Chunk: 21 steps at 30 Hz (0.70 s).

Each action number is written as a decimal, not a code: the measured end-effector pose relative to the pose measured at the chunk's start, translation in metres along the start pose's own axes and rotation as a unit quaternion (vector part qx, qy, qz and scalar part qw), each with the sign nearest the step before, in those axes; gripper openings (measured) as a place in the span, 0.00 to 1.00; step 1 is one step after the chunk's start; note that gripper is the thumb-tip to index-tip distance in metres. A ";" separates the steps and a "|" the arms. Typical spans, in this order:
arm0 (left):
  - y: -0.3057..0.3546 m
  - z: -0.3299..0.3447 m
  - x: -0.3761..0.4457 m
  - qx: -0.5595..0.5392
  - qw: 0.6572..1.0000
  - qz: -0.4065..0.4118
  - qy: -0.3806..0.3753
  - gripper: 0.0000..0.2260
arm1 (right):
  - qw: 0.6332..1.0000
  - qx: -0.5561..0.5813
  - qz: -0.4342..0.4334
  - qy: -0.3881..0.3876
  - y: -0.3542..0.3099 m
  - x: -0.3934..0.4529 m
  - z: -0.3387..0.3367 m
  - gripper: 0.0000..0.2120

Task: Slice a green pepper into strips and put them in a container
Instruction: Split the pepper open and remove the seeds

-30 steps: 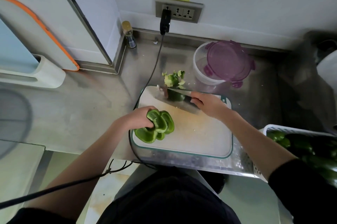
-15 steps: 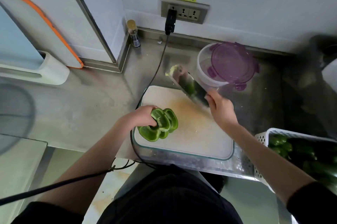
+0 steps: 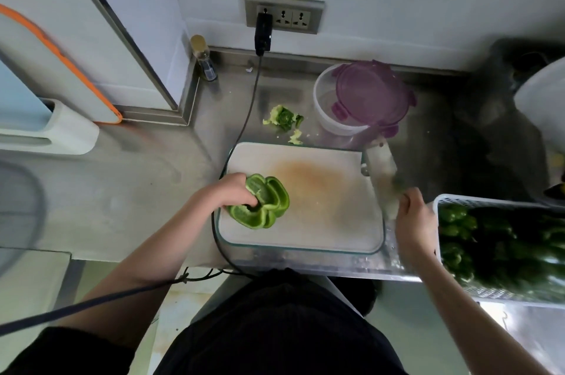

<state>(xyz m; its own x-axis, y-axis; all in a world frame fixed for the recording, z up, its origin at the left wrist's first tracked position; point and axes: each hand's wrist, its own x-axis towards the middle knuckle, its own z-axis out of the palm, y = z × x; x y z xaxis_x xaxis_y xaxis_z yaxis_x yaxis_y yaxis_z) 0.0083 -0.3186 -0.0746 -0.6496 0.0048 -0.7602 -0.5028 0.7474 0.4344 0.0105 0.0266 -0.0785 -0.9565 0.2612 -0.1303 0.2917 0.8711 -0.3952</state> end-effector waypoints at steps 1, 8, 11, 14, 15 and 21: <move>0.002 0.000 -0.001 -0.001 1.000 -0.003 0.005 0.08 | 1.000 0.011 -0.004 0.014 -0.001 -0.002 -0.004 0.07; 0.002 0.001 -0.003 -0.044 0.999 -0.021 -0.002 0.12 | 0.981 0.127 -0.054 -0.136 -0.023 -0.040 0.033 0.07; 0.003 0.001 -0.006 -0.060 0.998 -0.026 -0.019 0.11 | 0.975 0.106 -0.069 -0.181 -0.023 -0.040 0.045 0.06; 0.005 0.001 -0.007 -0.075 0.996 -0.035 -0.030 0.09 | 0.990 0.060 -0.043 -0.123 -0.011 -0.030 0.035 0.06; 0.006 0.002 -0.008 -0.079 0.996 -0.035 -0.030 0.10 | 0.995 0.046 -0.024 -0.082 -0.006 -0.026 0.029 0.06; 0.009 0.005 -0.007 -0.168 0.984 -0.054 0.006 0.06 | 0.995 0.095 -0.013 0.023 -0.014 -0.026 0.015 0.07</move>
<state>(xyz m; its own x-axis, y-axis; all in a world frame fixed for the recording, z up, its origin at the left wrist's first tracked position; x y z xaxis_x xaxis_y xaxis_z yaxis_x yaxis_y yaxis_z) 0.0110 -0.3085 -0.0673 -0.5876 -0.0714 -0.8060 -0.7282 0.4810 0.4883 0.0311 0.0014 -0.0834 -0.9619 0.2623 -0.0770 0.2590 0.7843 -0.5637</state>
